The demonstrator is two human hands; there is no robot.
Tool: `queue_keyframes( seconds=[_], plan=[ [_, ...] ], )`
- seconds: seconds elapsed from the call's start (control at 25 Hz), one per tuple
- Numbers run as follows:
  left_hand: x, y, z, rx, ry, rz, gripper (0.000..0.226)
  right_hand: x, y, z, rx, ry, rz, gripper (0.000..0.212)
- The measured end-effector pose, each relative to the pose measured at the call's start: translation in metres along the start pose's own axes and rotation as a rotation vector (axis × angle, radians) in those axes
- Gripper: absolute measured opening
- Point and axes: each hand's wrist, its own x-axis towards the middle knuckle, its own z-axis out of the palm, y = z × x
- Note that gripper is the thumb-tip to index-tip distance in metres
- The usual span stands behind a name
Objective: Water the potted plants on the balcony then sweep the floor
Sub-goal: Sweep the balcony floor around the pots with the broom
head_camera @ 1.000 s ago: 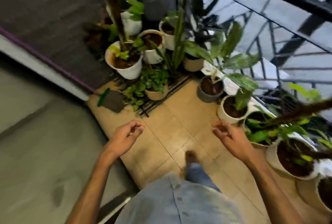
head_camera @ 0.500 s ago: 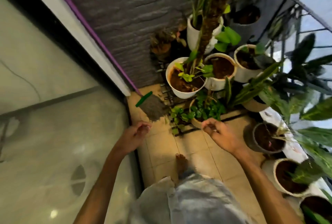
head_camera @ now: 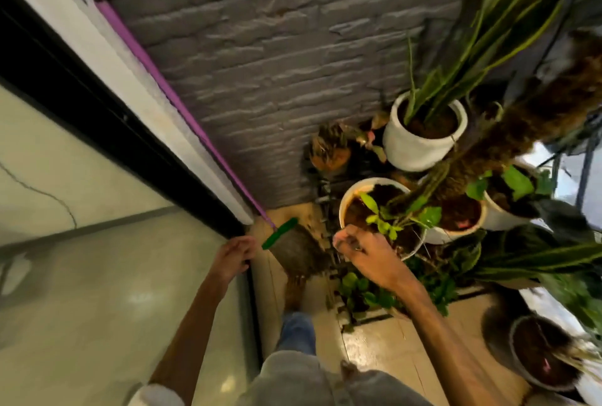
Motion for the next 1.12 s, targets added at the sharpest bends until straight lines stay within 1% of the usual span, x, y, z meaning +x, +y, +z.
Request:
queue_keyframes(
  seconds=[0.12, 0.16, 0.24, 0.28, 0.36, 0.4, 0.44, 0.48, 0.56, 0.64, 0.72, 0.84, 0.88, 1.0, 1.04, 1.12],
  plan=[
    [0.088, 0.062, -0.037, -0.071, 0.062, -0.002, 0.020, 0.073, -0.030, 0.005, 0.041, 0.058, 0.027, 0.008],
    [0.113, 0.084, -0.047, -0.118, 0.101, -0.002, 0.024, 0.089, -0.039, 0.004, 0.050, 0.074, 0.039, 0.008],
    [0.159, 0.131, -0.068, -0.147, 0.200, 0.026, 0.041, 0.122, -0.055, 0.003, 0.078, 0.104, 0.069, 0.008],
    [0.179, 0.153, -0.078, -0.101, 0.247, 0.047, 0.048, 0.137, -0.063, 0.004, 0.084, 0.127, 0.085, 0.007],
    [0.217, 0.190, -0.098, 0.062, 0.359, 0.139, 0.055, 0.162, -0.072, 0.008, 0.091, 0.150, 0.107, 0.008],
    [0.233, 0.203, -0.105, 0.134, 0.392, 0.182, 0.055, 0.172, -0.075, 0.009, 0.109, 0.153, 0.114, 0.008],
    [0.245, 0.217, -0.110, 0.173, 0.419, 0.189, 0.055, 0.180, -0.077, 0.009, 0.116, 0.154, 0.119, 0.009],
    [0.254, 0.227, -0.113, 0.182, 0.447, 0.196, 0.053, 0.186, -0.077, 0.010, 0.110, 0.149, 0.121, 0.010],
    [0.265, 0.238, -0.117, 0.124, 0.480, 0.226, 0.042, 0.192, -0.077, 0.012, 0.086, 0.134, 0.114, 0.011],
    [0.271, 0.243, -0.127, -0.050, 0.459, 0.286, 0.033, 0.193, -0.078, 0.014, 0.084, 0.128, 0.116, 0.012],
    [0.272, 0.243, -0.137, -0.208, 0.386, 0.308, 0.032, 0.190, -0.076, 0.013, 0.099, 0.139, 0.138, 0.012],
    [0.260, 0.238, -0.137, -0.203, 0.259, 0.374, 0.020, 0.175, -0.070, 0.011, 0.117, 0.154, 0.185, 0.012],
    [0.249, 0.238, -0.129, -0.221, 0.223, 0.399, 0.023, 0.168, -0.066, 0.009, 0.118, 0.159, 0.193, 0.013],
    [0.197, 0.235, -0.094, -0.295, 0.075, 0.464, 0.045, 0.135, -0.055, 0.010, 0.134, 0.140, 0.198, 0.014],
    [0.181, 0.225, -0.078, -0.299, 0.054, 0.449, 0.049, 0.121, -0.049, 0.012, 0.138, 0.129, 0.202, 0.014],
    [0.148, 0.191, -0.049, -0.296, 0.088, 0.438, 0.051, 0.089, -0.037, 0.015, 0.143, 0.109, 0.227, 0.014]
  ],
)
